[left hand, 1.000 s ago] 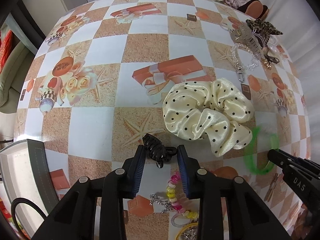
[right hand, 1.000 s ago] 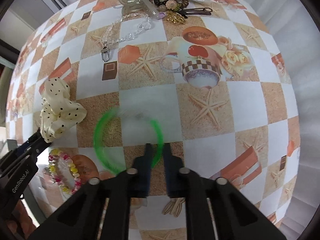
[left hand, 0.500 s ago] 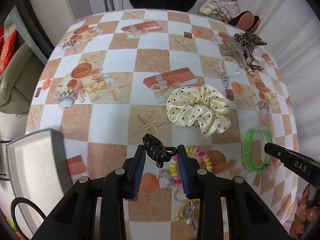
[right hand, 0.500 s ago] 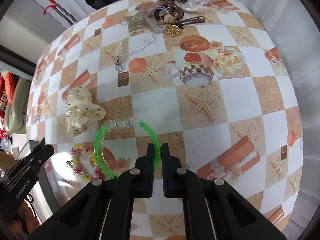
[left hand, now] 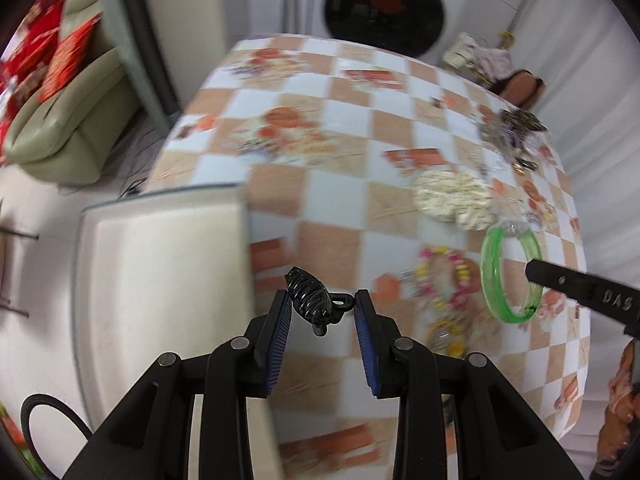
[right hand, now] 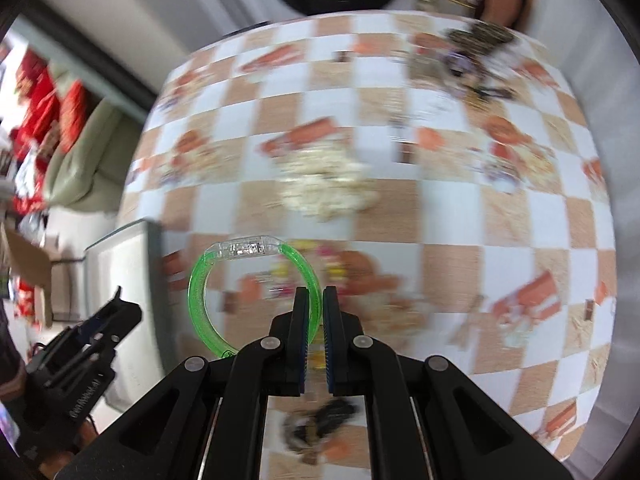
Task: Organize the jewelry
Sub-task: 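Carry the claw clip and green bangle over the white tray with both grippers, then open the left gripper over the tray while the right gripper releases the bangle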
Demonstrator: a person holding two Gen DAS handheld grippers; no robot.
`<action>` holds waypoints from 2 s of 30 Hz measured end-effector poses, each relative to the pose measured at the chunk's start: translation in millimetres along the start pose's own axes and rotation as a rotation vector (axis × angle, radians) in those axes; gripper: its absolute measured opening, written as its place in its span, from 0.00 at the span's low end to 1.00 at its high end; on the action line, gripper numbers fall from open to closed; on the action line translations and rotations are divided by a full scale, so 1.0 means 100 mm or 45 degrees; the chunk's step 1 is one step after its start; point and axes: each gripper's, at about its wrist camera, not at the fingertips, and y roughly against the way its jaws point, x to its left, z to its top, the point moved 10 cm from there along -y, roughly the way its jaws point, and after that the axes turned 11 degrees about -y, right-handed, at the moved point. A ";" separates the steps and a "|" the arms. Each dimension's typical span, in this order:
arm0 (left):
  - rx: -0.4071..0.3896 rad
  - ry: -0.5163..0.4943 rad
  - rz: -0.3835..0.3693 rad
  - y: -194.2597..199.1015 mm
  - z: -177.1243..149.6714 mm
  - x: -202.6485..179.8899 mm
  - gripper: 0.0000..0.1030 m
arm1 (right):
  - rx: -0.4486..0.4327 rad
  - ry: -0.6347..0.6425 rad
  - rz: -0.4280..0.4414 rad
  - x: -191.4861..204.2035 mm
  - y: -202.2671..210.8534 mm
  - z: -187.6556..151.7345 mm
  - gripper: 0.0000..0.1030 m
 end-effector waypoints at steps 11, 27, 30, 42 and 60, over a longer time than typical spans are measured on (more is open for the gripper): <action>0.032 0.240 0.154 -0.01 -0.57 1.33 0.36 | 0.082 0.287 0.080 1.52 -0.37 -0.35 0.07; 0.126 0.267 0.245 -0.57 -0.85 1.82 0.36 | 0.217 0.395 -0.026 2.32 -1.45 -0.50 0.07; 0.121 0.250 0.263 -0.61 -0.86 1.80 0.36 | 0.226 0.408 -0.065 2.32 -1.59 -0.51 0.07; 0.103 0.122 0.346 -0.51 -0.81 1.74 0.81 | 0.256 0.443 -0.050 2.41 -1.67 -0.55 0.41; 0.121 0.039 0.264 -0.25 -0.77 1.41 1.00 | 0.144 0.223 0.061 1.82 -0.72 -0.45 0.64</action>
